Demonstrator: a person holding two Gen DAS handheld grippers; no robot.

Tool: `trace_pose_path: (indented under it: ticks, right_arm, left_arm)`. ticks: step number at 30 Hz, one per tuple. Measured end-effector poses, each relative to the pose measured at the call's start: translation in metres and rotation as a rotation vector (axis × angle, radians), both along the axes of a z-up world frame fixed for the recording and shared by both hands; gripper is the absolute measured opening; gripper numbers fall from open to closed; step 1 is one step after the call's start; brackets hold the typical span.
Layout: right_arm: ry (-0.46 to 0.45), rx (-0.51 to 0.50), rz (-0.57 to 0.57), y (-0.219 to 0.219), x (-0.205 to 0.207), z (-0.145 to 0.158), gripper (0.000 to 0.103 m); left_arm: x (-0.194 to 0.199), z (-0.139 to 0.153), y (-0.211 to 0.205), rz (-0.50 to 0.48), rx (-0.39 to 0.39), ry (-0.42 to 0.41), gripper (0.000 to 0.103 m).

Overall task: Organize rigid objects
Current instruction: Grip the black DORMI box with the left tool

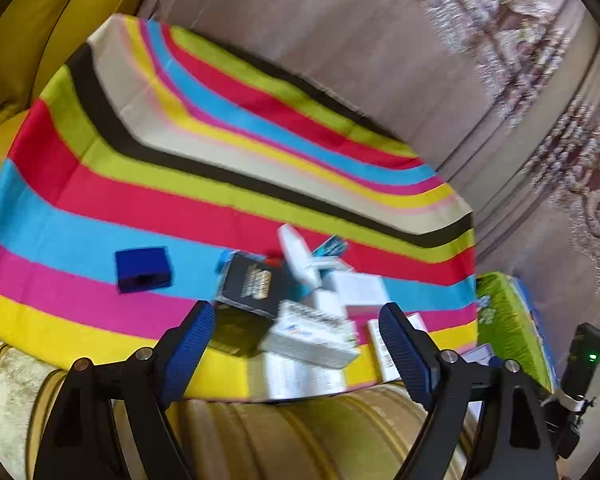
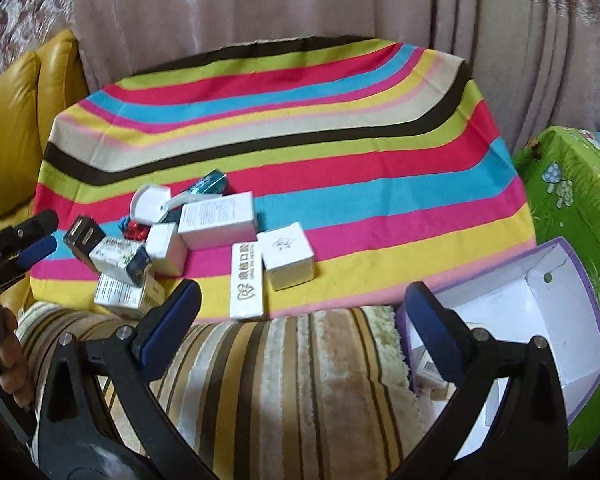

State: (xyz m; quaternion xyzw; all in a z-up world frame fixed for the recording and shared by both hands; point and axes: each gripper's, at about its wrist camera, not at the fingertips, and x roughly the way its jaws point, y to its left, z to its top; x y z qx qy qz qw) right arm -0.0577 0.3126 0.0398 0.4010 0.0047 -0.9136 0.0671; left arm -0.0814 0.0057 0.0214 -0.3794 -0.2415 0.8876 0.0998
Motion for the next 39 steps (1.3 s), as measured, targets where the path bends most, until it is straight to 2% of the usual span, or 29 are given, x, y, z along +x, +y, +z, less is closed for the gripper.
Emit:
trace_pose_path:
  ticks: [2,7,12,14,16,18,25,31,39]
  right_arm:
    - [-0.011,0.011,0.033,-0.008,-0.001,-0.002,0.102]
    - [-0.052,0.030,0.137,-0.031,-0.005,-0.008,0.102]
    - [-0.145,-0.056,0.185,-0.048,-0.018,-0.015,0.102]
    - [-0.179,-0.087,0.196,-0.057,-0.022,-0.018,0.102]
    - [-0.203,-0.101,0.214,-0.065,-0.025,-0.021,0.102]
    - [-0.218,-0.104,0.231,-0.075,-0.026,-0.022,0.102]
    - [-0.218,-0.052,0.272,-0.109,-0.027,-0.023,0.102]
    - [-0.219,-0.054,0.282,-0.126,-0.030,-0.025,0.102]
    - [-0.235,-0.046,0.258,-0.147,-0.036,-0.029,0.102]
  left_arm:
    - [-0.004,-0.004,-0.003,0.009,0.009,-0.025,0.084]
    - [-0.018,-0.009,-0.005,0.015,-0.038,-0.067,0.082]
    - [-0.031,-0.015,-0.001,-0.012,-0.069,-0.099,0.077]
    - [-0.035,-0.018,0.002,-0.030,-0.072,-0.115,0.070]
    - [-0.036,-0.023,-0.001,-0.033,-0.053,-0.132,0.056]
    - [-0.034,-0.024,-0.004,-0.031,-0.033,-0.131,0.052]
    - [-0.032,-0.024,-0.011,-0.026,0.020,-0.118,0.049]
    - [-0.030,-0.029,-0.027,-0.002,0.132,-0.122,0.049]
    - [-0.020,-0.025,-0.038,0.050,0.170,-0.087,0.046]
